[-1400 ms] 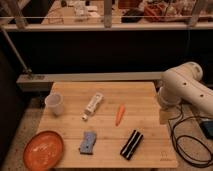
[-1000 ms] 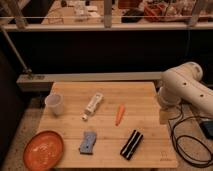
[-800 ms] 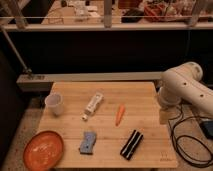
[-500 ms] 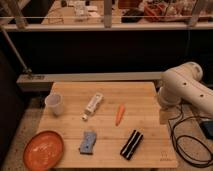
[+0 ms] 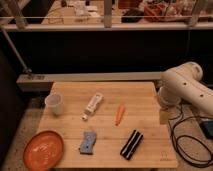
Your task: Place the eraser in the ceramic cup
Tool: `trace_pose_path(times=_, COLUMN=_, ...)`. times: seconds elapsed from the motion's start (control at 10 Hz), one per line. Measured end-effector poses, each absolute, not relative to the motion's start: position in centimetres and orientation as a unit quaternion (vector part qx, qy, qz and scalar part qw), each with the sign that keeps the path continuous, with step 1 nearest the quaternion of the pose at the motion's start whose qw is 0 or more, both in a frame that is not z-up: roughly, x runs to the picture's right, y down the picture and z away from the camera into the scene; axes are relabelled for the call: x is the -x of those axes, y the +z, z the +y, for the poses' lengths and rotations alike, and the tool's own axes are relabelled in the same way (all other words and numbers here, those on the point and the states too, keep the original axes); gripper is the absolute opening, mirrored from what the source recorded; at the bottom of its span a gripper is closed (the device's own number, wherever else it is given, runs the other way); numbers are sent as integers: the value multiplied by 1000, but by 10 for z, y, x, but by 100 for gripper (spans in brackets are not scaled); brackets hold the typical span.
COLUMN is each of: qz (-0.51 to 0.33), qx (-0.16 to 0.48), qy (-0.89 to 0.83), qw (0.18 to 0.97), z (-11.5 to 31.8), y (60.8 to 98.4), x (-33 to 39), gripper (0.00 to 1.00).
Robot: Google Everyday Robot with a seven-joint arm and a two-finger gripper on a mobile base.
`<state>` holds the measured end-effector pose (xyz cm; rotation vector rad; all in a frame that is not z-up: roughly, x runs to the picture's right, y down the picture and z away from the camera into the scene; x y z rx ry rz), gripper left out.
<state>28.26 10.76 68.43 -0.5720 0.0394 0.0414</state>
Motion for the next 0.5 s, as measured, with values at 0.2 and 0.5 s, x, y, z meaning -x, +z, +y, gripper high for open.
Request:
trace_pose_path(times=0.2, qz=9, qx=283, qy=-4, qw=959, z=115, y=683, x=-274, gripper=80)
trace_pose_path(times=0.5, qz=-1, qx=284, qy=-26, qw=958, z=120, y=682, x=-263, gripper=80)
